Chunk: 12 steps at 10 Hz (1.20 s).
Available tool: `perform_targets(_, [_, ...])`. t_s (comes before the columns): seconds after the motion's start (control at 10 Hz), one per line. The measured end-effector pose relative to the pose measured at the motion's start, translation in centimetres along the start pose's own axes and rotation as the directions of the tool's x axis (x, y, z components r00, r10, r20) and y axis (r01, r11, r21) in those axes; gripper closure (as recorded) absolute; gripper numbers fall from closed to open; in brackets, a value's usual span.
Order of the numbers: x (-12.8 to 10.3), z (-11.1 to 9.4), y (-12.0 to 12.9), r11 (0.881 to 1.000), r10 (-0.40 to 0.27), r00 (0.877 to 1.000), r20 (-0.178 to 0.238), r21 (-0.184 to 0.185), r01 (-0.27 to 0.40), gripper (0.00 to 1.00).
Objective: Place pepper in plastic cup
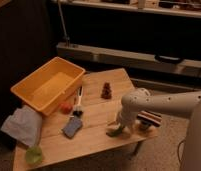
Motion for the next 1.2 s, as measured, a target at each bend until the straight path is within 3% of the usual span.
perform_targets(0.7, [-0.4, 1.9, 0.0, 0.999, 0.033, 0.999, -0.011, 0.031, -0.033, 0.95])
perform_targets(1.0, [-0.4, 1.7, 0.0, 0.999, 0.025, 1.0, -0.01, 0.033, -0.024, 1.0])
perform_targets(1.2, [0.0, 0.4, 0.8, 0.999, -0.04, 0.999, 0.021, -0.013, 0.041, 1.0])
